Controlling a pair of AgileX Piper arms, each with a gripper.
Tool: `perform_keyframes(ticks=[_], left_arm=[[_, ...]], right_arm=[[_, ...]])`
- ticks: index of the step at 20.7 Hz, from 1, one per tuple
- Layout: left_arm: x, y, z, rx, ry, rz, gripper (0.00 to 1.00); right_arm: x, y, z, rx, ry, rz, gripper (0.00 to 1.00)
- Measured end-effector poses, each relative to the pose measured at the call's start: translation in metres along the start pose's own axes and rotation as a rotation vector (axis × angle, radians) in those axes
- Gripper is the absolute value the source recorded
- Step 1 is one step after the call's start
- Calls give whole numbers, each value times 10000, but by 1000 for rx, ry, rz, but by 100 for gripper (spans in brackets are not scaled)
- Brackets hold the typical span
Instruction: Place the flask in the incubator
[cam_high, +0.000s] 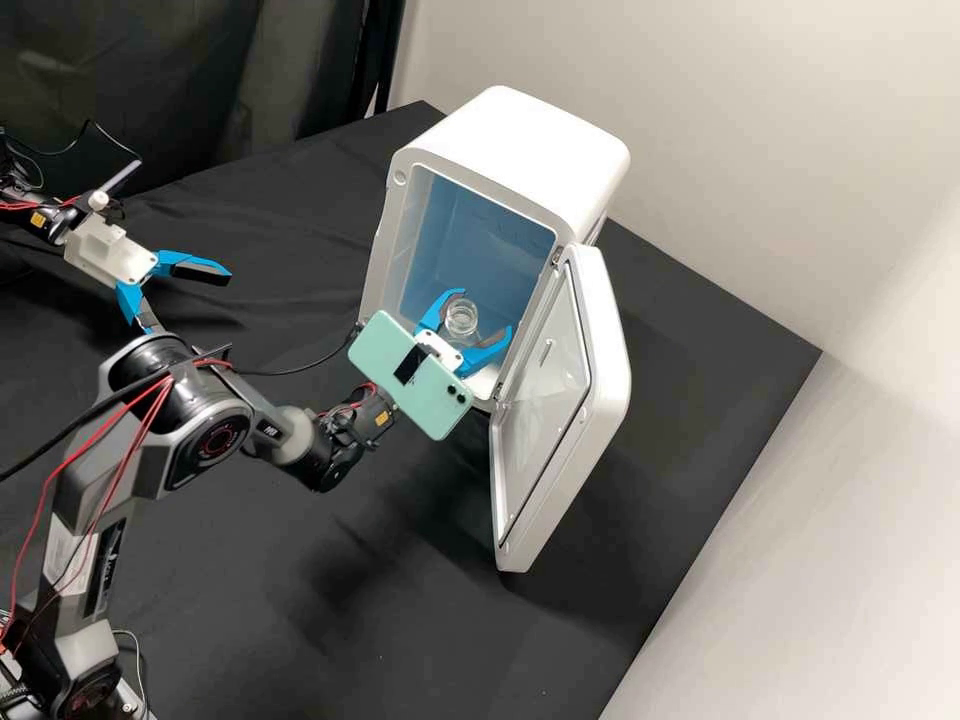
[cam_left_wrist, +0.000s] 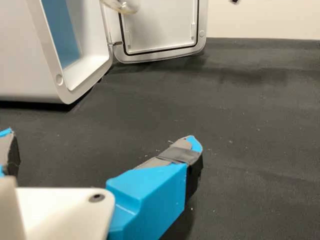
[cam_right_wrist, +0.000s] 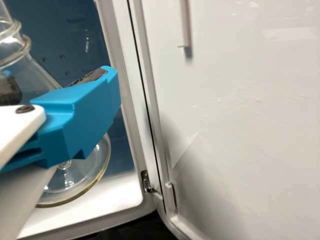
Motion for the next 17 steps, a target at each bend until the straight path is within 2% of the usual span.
perform_keyframes(ticks=[2,5,9,12,15,16,17], left_arm=[[14,-11,2,10,-1,-5,100],[30,-24,2,4,7,-9,100],[74,-35,-7,-8,14,-13,100],[86,-53,-11,-19,19,-20,100],[93,-75,-13,-24,18,-31,100],[96,-83,-15,-25,18,-34,100],[97,-83,-12,-11,17,-34,100]], right_arm=[[153,-51,-19,-10,-12,-16,0],[359,-159,-74,-35,-16,-33,0],[497,-358,-140,-57,-27,-81,0],[547,-501,-187,-81,-19,-114,0],[607,-596,-157,-94,-22,-131,0],[640,-614,-128,-99,-41,-136,0],[669,-637,-95,-95,-56,-140,0]])
